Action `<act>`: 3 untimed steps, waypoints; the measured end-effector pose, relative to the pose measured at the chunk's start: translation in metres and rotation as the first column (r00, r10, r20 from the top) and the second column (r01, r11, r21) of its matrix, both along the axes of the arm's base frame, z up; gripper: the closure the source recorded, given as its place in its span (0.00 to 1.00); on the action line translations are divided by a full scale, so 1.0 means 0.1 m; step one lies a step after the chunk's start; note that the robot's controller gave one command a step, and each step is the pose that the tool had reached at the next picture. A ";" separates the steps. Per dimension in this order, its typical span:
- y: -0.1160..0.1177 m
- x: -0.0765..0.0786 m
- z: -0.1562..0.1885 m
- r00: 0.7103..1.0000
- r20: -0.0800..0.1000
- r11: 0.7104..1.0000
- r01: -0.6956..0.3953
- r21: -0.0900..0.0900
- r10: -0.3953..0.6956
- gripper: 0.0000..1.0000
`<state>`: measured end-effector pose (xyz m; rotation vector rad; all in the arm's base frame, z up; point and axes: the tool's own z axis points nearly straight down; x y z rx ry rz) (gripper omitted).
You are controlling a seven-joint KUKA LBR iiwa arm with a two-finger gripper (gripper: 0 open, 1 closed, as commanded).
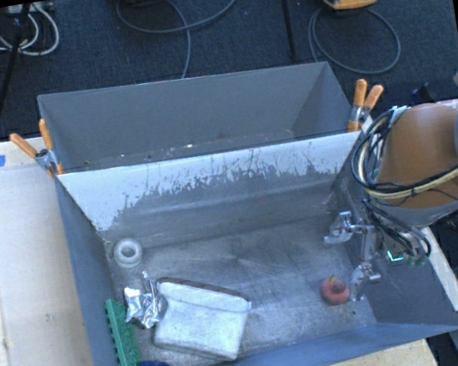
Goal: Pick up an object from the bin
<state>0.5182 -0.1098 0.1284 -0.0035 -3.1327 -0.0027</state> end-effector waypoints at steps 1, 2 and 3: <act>-0.13 -0.23 -0.44 0.986 0.003 0.986 -0.169 0.000 0.169 0.00; -0.12 -0.21 -0.42 0.985 0.007 0.985 -0.174 -0.001 0.174 1.00; -0.22 -0.30 1.14 0.983 0.016 0.983 -0.183 -0.005 0.184 1.00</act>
Offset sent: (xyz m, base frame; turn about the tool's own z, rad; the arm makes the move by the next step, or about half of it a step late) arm -0.0213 -0.0136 -0.0419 -0.1715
